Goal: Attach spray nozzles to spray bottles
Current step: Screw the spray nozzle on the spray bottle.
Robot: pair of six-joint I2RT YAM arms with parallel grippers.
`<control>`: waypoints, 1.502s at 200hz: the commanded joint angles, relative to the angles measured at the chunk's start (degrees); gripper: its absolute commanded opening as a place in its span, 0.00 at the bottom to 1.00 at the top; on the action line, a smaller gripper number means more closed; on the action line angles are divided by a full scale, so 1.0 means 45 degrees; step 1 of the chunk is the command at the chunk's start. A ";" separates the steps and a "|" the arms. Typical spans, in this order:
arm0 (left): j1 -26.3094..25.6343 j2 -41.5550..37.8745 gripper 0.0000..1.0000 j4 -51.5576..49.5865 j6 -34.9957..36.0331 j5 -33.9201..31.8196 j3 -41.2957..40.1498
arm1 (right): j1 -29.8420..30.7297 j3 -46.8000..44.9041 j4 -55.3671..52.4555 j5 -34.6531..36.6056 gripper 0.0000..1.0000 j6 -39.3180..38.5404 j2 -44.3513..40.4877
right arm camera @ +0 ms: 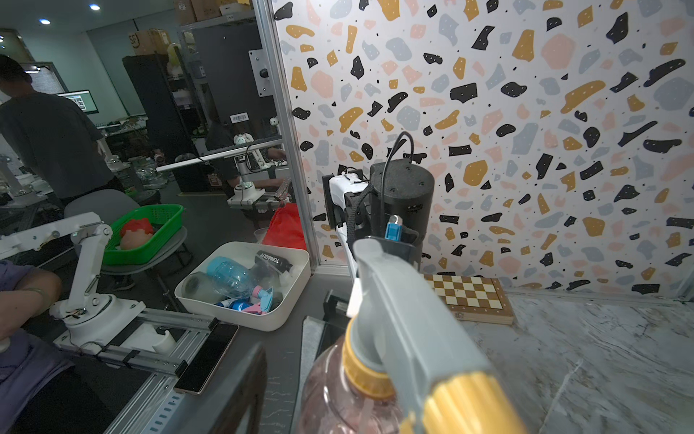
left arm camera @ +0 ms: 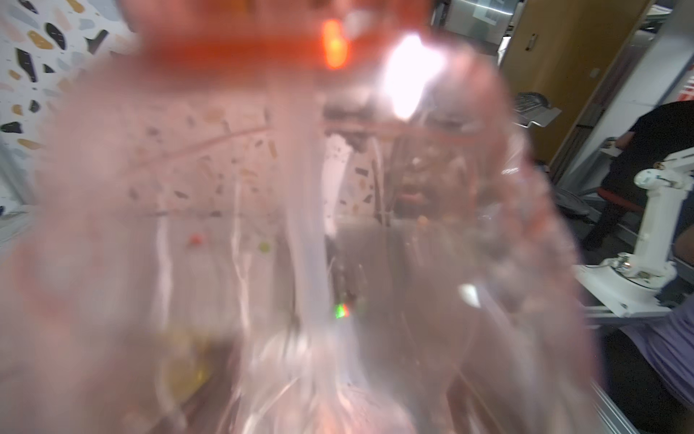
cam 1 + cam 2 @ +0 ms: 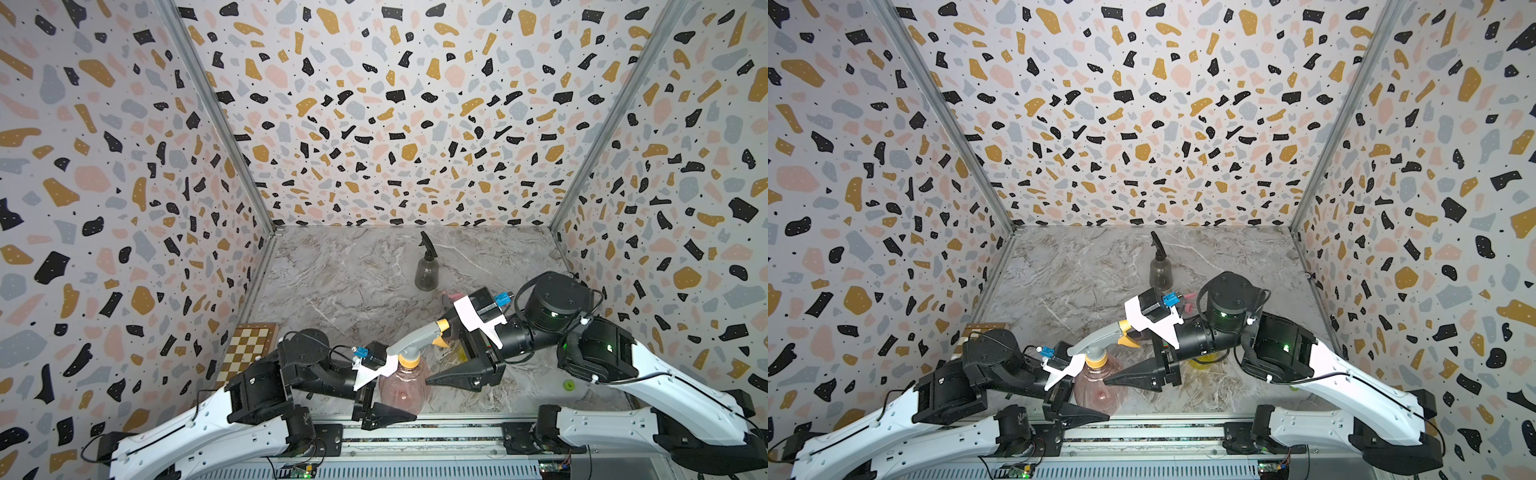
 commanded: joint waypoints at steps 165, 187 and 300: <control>-0.0005 -0.0319 0.00 0.0737 0.0966 0.0499 0.0074 | 0.1252 -0.1042 0.0285 0.1834 0.67 0.0279 -0.1320; -0.0005 -0.0137 0.00 0.0668 0.1036 0.0868 0.0195 | 0.0324 -0.1051 0.0753 0.0522 0.67 0.0704 -0.1077; -0.0005 -0.0070 0.00 0.0412 0.1191 0.0236 0.0237 | 0.0165 -0.0382 0.1443 -0.0479 0.60 0.1366 0.0173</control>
